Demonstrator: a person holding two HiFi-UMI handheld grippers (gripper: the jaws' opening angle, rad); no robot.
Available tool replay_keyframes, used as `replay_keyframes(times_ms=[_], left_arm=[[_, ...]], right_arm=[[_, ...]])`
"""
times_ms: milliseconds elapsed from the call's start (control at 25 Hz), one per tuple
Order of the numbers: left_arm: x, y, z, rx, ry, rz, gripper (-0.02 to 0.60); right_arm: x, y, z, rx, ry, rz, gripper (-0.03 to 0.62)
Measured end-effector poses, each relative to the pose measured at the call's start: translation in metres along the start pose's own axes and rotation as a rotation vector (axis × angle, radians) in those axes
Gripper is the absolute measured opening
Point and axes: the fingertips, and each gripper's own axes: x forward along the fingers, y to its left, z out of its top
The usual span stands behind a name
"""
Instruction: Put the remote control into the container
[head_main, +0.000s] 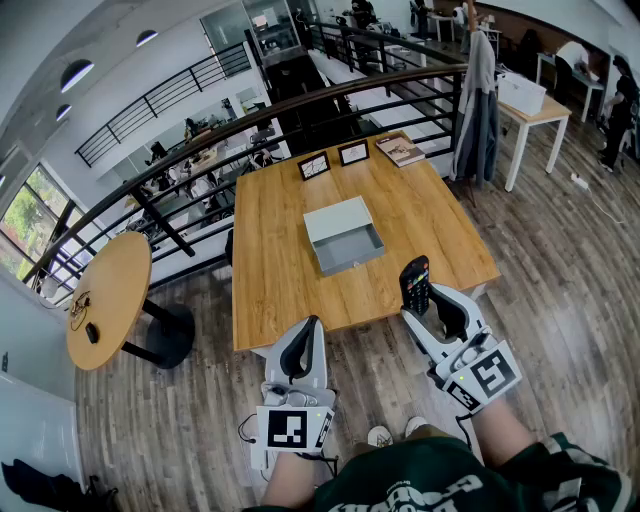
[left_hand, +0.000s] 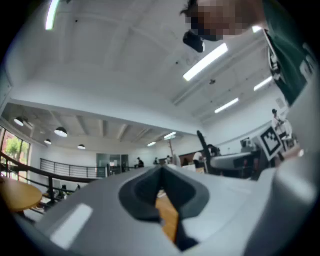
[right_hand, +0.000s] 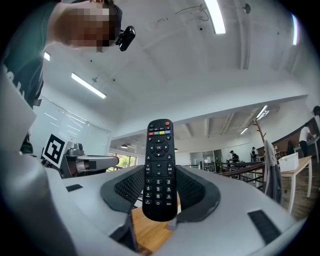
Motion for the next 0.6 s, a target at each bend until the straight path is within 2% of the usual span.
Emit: replay_keyframes(times_ms=[600], left_arm=[[-0.0032,-0.0056,0.0005,0.019,0.006,-0.002,0.0]], right_arm=[[0.0001,0.0057,0.0038,-0.04,0.001,0.016,0.201]])
